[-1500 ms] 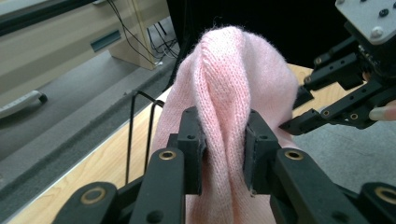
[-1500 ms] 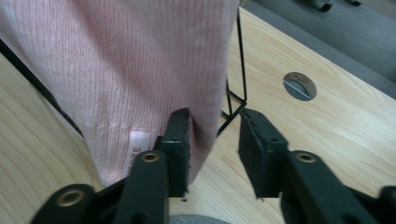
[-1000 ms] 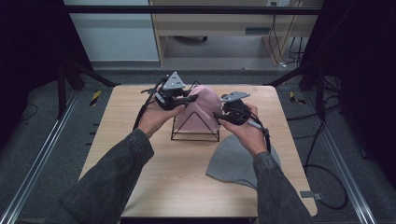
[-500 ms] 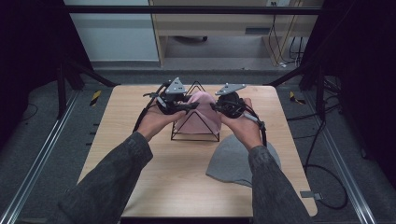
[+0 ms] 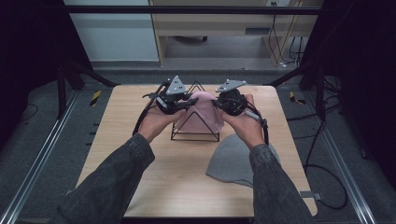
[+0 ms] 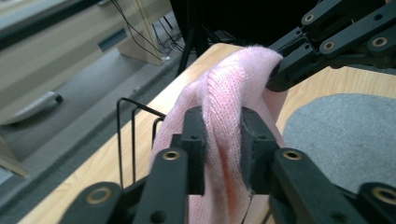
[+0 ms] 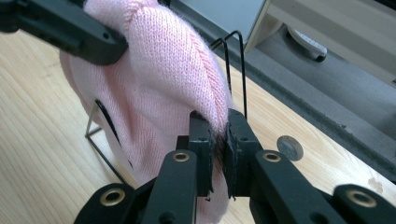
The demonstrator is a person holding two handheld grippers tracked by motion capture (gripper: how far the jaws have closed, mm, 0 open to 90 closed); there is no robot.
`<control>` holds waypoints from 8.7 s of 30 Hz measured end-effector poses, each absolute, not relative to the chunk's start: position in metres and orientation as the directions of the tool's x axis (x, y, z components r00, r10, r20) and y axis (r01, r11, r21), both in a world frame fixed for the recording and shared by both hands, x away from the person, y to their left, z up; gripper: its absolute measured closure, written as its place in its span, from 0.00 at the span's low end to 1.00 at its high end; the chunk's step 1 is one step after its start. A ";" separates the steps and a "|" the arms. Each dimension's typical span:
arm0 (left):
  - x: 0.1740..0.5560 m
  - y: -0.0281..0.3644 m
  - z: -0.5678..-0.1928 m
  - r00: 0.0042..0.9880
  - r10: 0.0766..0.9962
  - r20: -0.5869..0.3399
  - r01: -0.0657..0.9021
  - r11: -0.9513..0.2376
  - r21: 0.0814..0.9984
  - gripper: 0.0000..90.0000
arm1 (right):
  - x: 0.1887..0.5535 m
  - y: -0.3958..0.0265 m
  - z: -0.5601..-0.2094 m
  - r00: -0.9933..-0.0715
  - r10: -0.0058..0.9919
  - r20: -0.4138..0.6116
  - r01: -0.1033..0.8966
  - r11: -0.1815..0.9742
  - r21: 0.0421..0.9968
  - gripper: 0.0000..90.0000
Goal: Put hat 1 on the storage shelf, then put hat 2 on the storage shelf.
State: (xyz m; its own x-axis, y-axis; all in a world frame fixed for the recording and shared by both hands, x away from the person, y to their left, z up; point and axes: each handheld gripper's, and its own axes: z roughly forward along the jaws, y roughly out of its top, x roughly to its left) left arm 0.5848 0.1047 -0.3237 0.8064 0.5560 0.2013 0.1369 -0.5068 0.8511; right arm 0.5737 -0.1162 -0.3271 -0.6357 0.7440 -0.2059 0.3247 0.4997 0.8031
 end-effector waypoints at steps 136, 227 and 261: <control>0.468 0.273 -0.469 0.661 0.750 0.029 0.516 -0.482 0.708 0.06 | 0.429 -0.209 -0.296 -0.682 0.715 -0.154 0.243 0.420 0.875 0.95; 0.517 0.160 -0.197 0.798 0.553 0.241 0.127 -0.545 0.829 0.96 | 0.509 -0.124 -0.174 -0.760 0.625 -0.181 0.097 0.384 0.918 0.95; 0.608 0.140 -0.216 0.735 0.643 0.215 0.192 -0.502 0.843 0.96 | 0.640 -0.127 -0.199 -0.723 0.678 -0.131 0.168 0.356 0.919 0.94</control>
